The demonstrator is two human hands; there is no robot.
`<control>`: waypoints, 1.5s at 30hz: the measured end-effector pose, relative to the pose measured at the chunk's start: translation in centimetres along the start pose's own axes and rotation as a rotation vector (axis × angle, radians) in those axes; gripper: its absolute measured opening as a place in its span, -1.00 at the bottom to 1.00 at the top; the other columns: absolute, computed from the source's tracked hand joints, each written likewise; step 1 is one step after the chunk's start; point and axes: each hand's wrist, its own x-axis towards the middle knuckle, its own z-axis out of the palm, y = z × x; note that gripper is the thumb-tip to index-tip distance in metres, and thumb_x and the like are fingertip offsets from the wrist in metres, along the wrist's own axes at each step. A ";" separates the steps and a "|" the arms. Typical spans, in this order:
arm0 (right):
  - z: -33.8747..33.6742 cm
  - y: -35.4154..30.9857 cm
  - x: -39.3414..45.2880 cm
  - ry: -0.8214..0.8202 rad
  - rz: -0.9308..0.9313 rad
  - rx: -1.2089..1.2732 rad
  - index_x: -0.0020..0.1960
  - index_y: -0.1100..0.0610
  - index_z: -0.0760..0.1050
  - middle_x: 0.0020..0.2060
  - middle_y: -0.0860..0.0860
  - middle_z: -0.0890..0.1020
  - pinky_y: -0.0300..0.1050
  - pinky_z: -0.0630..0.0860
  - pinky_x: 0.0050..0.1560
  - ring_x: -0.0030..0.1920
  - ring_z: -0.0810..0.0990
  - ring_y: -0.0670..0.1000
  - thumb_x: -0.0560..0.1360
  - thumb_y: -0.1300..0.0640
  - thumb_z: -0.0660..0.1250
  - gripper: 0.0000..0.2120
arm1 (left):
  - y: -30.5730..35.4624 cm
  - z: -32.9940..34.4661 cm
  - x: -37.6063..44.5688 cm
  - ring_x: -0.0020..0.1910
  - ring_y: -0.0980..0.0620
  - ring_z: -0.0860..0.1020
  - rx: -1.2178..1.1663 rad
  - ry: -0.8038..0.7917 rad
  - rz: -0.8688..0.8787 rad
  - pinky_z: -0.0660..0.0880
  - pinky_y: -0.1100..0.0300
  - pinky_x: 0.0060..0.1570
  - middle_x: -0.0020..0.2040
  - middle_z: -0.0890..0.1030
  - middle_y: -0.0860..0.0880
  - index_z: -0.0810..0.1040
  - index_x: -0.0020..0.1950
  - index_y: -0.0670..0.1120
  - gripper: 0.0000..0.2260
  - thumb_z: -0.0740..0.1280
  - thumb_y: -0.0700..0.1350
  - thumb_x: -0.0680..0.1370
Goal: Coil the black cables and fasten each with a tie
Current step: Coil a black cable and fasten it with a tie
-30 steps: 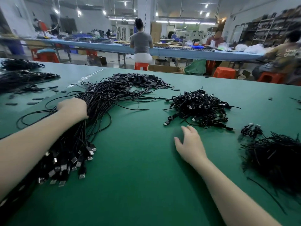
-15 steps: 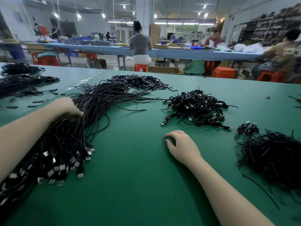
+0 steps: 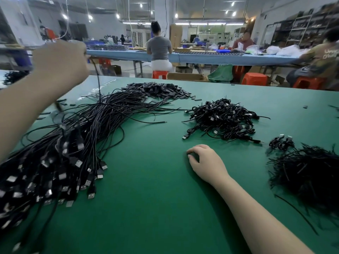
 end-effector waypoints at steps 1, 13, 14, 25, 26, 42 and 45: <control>0.0 0.0 0.0 -0.006 0.002 -0.001 0.12 0.01 0.59 0.14 -0.09 0.56 -0.10 0.49 0.07 0.14 0.51 -0.04 0.56 0.08 0.23 -0.78 | 0.5 -0.4 0.2 -0.22 -0.14 0.46 0.019 0.015 0.040 0.40 0.06 -0.20 -0.18 0.53 -0.16 0.51 -0.03 -0.16 -0.83 0.24 -0.07 0.60; -7.1 -5.6 0.1 0.191 -0.322 0.328 0.38 -0.06 0.34 0.29 -0.14 0.46 -0.29 0.26 0.35 0.35 0.35 -0.15 0.45 -0.07 0.41 -0.46 | 14.6 -2.3 -9.7 -0.15 0.30 0.53 -0.558 -0.259 0.856 0.38 0.38 -0.14 -0.15 0.60 0.25 0.65 0.03 0.08 -0.84 0.29 0.03 0.56; -8.4 -6.0 0.1 0.170 -0.318 0.378 0.23 -0.10 0.44 0.08 -0.21 0.56 -0.29 0.41 0.18 0.16 0.50 -0.19 0.45 -0.08 0.40 -0.62 | 15.8 -2.0 -10.4 -0.16 0.28 0.54 -0.626 -0.215 0.868 0.39 0.37 -0.15 -0.17 0.60 0.23 0.65 0.01 0.09 -0.86 0.31 0.03 0.55; -14.1 -3.2 0.3 0.014 -0.008 0.842 -0.24 0.00 0.63 -0.51 -0.06 0.25 -0.23 0.16 -0.51 -0.52 0.16 -0.06 0.49 -0.14 0.31 -0.73 | 17.9 4.1 -10.1 -0.16 0.18 0.55 -0.908 -0.307 0.466 0.54 0.23 -0.10 -0.10 0.59 0.12 0.52 -0.06 0.09 -0.76 0.49 0.12 0.39; -14.0 -3.1 0.4 0.024 0.011 0.828 -0.25 0.01 0.62 -0.51 -0.08 0.28 -0.24 0.18 -0.51 -0.52 0.18 -0.07 0.54 -0.09 0.30 -0.72 | 17.7 4.8 -9.9 -0.17 0.15 0.52 -0.788 -0.251 0.417 0.49 0.22 -0.16 -0.10 0.56 0.09 0.51 -0.07 0.05 -0.69 0.47 0.20 0.37; -11.8 -3.2 0.4 -0.216 0.121 0.768 -0.15 0.07 0.56 -0.46 -0.05 0.27 -0.24 0.24 -0.46 -0.49 0.25 -0.05 0.62 0.01 0.20 -0.73 | 16.5 4.8 -8.4 0.00 -0.07 0.64 -2.178 -1.214 -0.170 0.57 0.05 0.06 0.01 0.66 -0.07 0.55 0.12 -0.12 -0.67 0.15 -0.17 0.41; -11.9 -2.9 0.3 -0.312 0.092 0.772 -0.15 0.04 0.59 -0.43 -0.02 0.24 -0.25 0.25 -0.45 -0.47 0.24 -0.05 0.61 -0.01 0.21 -0.74 | 16.8 4.8 -8.3 -0.07 -0.03 0.67 -2.154 -1.066 -0.312 0.56 0.12 0.00 -0.09 0.68 -0.02 0.57 -0.07 -0.06 -0.69 0.08 0.01 0.63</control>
